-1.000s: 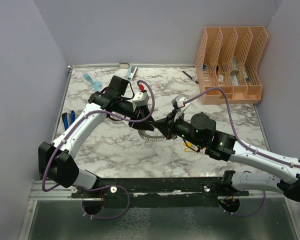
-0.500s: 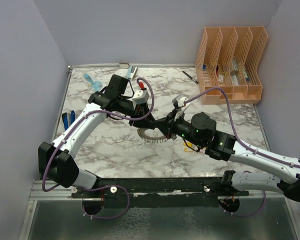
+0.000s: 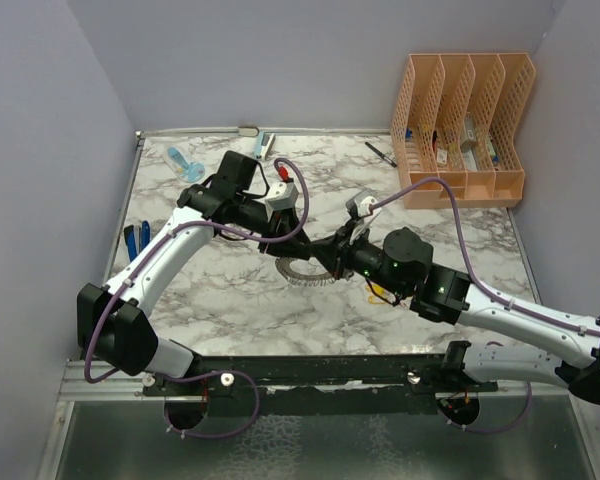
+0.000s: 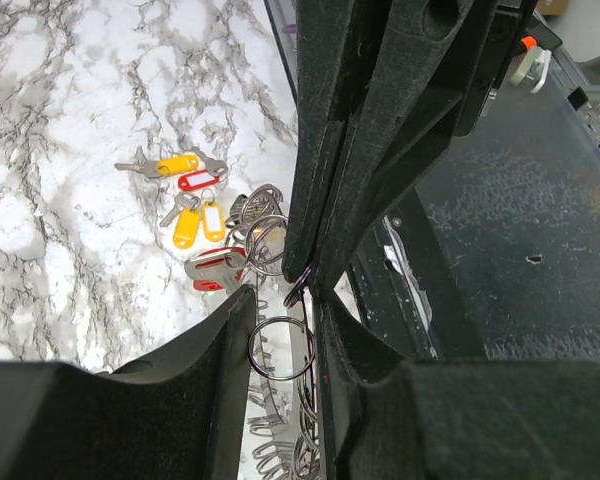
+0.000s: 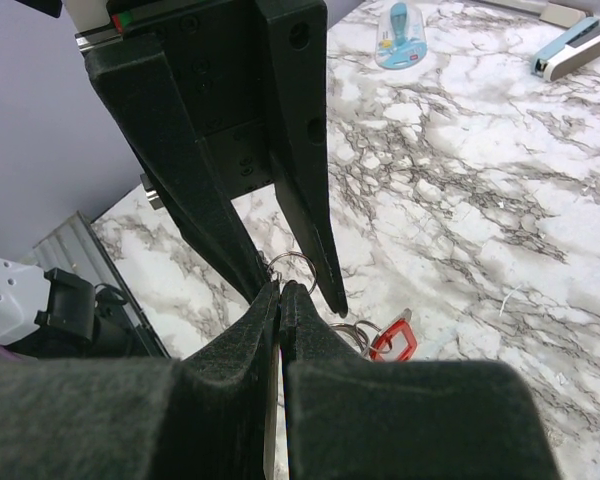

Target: Put the keys on the keyring

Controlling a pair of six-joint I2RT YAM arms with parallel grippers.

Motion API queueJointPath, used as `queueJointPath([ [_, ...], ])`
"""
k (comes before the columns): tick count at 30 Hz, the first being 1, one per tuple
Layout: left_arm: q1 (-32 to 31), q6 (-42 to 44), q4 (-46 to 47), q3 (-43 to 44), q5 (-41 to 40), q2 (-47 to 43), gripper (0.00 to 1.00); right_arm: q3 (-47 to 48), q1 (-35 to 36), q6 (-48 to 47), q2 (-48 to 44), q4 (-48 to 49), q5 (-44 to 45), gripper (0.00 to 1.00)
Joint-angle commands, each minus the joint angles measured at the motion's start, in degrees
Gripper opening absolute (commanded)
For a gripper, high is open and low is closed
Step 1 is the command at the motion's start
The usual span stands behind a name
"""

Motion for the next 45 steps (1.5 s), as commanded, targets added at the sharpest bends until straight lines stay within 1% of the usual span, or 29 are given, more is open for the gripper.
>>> queueJointPath([
  [1,-0.30,4.68,-2.17,1.10,1.07,-0.92,0.00,-1.19,0.25,1.78,-2.18,3.53,0.57,0.01],
  [8,-0.30,7.28,-4.52,1.35,1.69,-0.55,0.00,-3.02,0.19,2.66,-4.20,4.27,1.45,0.01],
  [12,-0.33,9.26,-6.51,2.66,0.66,-0.33,0.09,-3.88,0.19,2.77,-4.73,5.46,0.53,0.01],
  [14,-0.31,10.09,-7.91,3.11,0.31,-0.29,0.15,-4.12,0.24,2.54,-5.17,6.00,0.35,0.01],
  [15,-0.28,11.03,-8.92,3.81,0.16,-0.21,0.21,-4.15,0.24,2.39,-5.27,5.90,0.41,0.01],
  [17,-0.30,12.00,-10.72,5.57,-0.32,-0.29,0.44,-3.92,0.25,2.18,-5.44,5.55,0.61,0.01],
  [18,-0.30,12.13,-11.30,6.26,-0.78,-0.38,0.53,-3.89,0.25,2.04,-5.52,5.32,0.68,0.01],
  [19,-0.30,12.13,-11.88,6.89,-1.10,-0.47,0.57,-3.89,0.25,1.96,-5.58,5.18,0.84,0.01],
  [21,-0.30,12.67,-13.15,8.34,-1.49,-0.60,0.60,-3.81,0.25,1.92,-5.54,5.15,0.77,0.01],
  [25,-0.30,11.16,-12.82,9.63,-0.97,-0.57,0.61,-3.81,0.25,1.76,-5.33,5.53,0.76,0.01],
  [29,-0.30,8.04,-9.55,7.96,-0.33,-0.44,0.59,-3.71,0.24,1.42,-5.15,6.15,0.23,0.01],
  [37,-0.39,4.94,-4.82,4.70,-1.06,-0.33,0.50,-3.03,0.24,0.98,-5.07,6.27,-0.32,0.01],
  [40,-0.39,3.51,-3.17,4.28,-0.93,0.07,0.46,-3.01,0.23,0.95,-4.81,6.42,-0.65,0.01],
  [45,-0.57,2.59,-2.06,4.37,-0.62,0.38,0.38,-2.95,0.22,0.98,-4.38,6.78,-1.16,0.01],
])
